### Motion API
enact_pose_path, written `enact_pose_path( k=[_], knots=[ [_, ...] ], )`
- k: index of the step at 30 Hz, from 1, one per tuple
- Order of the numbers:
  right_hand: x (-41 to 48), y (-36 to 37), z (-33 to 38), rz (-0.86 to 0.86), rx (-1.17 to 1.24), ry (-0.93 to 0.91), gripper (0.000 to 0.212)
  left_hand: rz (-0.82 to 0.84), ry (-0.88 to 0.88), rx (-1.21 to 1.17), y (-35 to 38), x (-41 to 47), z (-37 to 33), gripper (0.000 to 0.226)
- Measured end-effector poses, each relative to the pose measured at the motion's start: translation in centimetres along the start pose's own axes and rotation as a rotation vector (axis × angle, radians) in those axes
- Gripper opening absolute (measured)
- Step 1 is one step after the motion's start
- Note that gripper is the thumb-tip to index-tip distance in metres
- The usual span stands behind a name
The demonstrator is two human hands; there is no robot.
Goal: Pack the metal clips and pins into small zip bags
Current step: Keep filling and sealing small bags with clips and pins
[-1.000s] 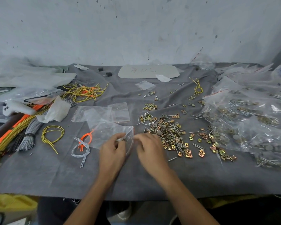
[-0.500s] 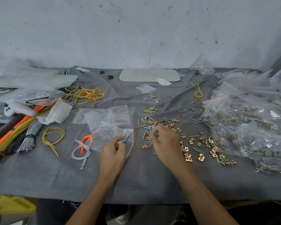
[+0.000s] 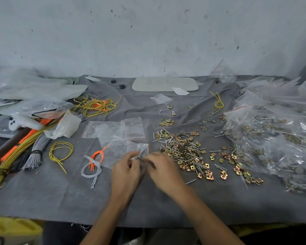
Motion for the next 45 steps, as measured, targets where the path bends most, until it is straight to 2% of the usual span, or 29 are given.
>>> enact_pose_path(
  k=[2,4,7,12,15,20,23,27,30,40,45],
  knots=[
    [1.3,-2.3,-1.9,-0.113,-0.035,0.037,0.019,-0.005,0.006,-0.003,-0.1,0.0,0.0,0.029],
    [2.7,-4.2,-4.2,-0.154,-0.159,0.102,0.019,-0.010,-0.001,-0.015,-0.1,0.1,0.1,0.032],
    [4.3,-5.3,-7.2,-0.070,-0.310,0.181,0.021,-0.009,-0.013,-0.027,0.0,0.1,0.2,0.030],
    [5.0,-4.7,-8.8,0.077,-0.414,0.203,0.025,-0.001,-0.008,-0.040,0.1,0.0,0.0,0.030],
    [5.2,-4.2,-8.9,0.110,-0.405,0.193,0.037,0.004,-0.009,-0.054,0.1,0.0,-0.1,0.028],
    [5.7,-3.6,-8.9,0.274,-0.459,0.118,0.050,-0.003,-0.010,-0.045,-0.1,-0.1,-0.2,0.027],
    [5.7,-3.9,-9.0,0.274,-0.459,0.117,0.043,0.001,-0.019,-0.044,0.0,-0.1,-0.1,0.027],
    [5.4,-4.5,-9.1,0.202,-0.432,0.142,0.028,-0.005,-0.030,-0.029,-0.2,0.0,0.1,0.037],
    [5.2,-5.1,-9.4,0.136,-0.397,0.158,0.023,-0.016,-0.031,-0.024,-0.3,0.1,0.1,0.034],
    [5.4,-5.5,-9.9,0.155,-0.499,0.221,0.017,-0.006,-0.034,-0.056,-0.1,-0.1,0.0,0.025],
    [5.1,-5.3,-10.4,0.114,-0.487,0.215,0.021,-0.008,-0.021,-0.051,-0.1,-0.1,-0.1,0.024]
  ],
)
Point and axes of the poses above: each hand's wrist, its own x-axis towards the middle knuckle, its own y-axis out of the palm, z = x × y, the point moved 7 cm from there along x, towards the middle knuckle, and after that the axes turned 10 degrees about -x, right-handed, at the moved point
